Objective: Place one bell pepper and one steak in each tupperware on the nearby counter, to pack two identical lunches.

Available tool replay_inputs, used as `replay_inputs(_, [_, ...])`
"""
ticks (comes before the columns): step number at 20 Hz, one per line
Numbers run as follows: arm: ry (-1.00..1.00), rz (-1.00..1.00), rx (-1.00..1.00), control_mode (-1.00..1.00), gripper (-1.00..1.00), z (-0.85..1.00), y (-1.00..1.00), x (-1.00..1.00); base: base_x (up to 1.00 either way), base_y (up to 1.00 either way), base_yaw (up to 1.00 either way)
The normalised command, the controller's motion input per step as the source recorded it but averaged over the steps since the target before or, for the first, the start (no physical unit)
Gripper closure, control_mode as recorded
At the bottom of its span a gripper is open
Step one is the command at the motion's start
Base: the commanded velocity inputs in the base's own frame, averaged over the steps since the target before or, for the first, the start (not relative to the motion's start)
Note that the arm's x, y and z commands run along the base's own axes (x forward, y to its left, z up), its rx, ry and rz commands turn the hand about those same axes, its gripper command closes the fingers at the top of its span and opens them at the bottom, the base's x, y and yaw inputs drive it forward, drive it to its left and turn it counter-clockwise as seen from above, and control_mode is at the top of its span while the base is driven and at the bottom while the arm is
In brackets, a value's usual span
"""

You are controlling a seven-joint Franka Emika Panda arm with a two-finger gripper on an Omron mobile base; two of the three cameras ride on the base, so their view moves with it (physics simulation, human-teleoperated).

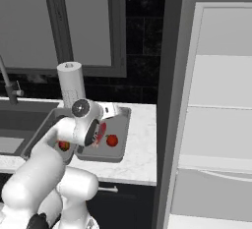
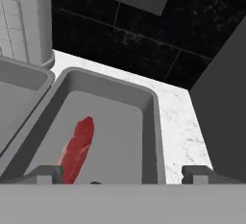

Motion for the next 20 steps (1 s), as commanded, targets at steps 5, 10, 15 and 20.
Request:
replay_inputs(5, [-0.42,0.11,-0.23,-1.00,-1.00,0.78,0.77,-0.90,0.00,0.00,0.00])
replay_inputs(10, [-0.45,0.04,-0.18,-1.00,-1.00,0.70,0.63,-0.91,0.00,0.00,0.00])
replay_inputs(15, [-0.24,0.06,-0.05,-1.00,-1.00,0.20,0.31,-0.58,0.00,0.00,0.00])
replay_inputs(20, [-0.07,0.00,0.05,-1.00,-1.00,0.00,-0.05,-0.13,0.00,0.00,0.00])
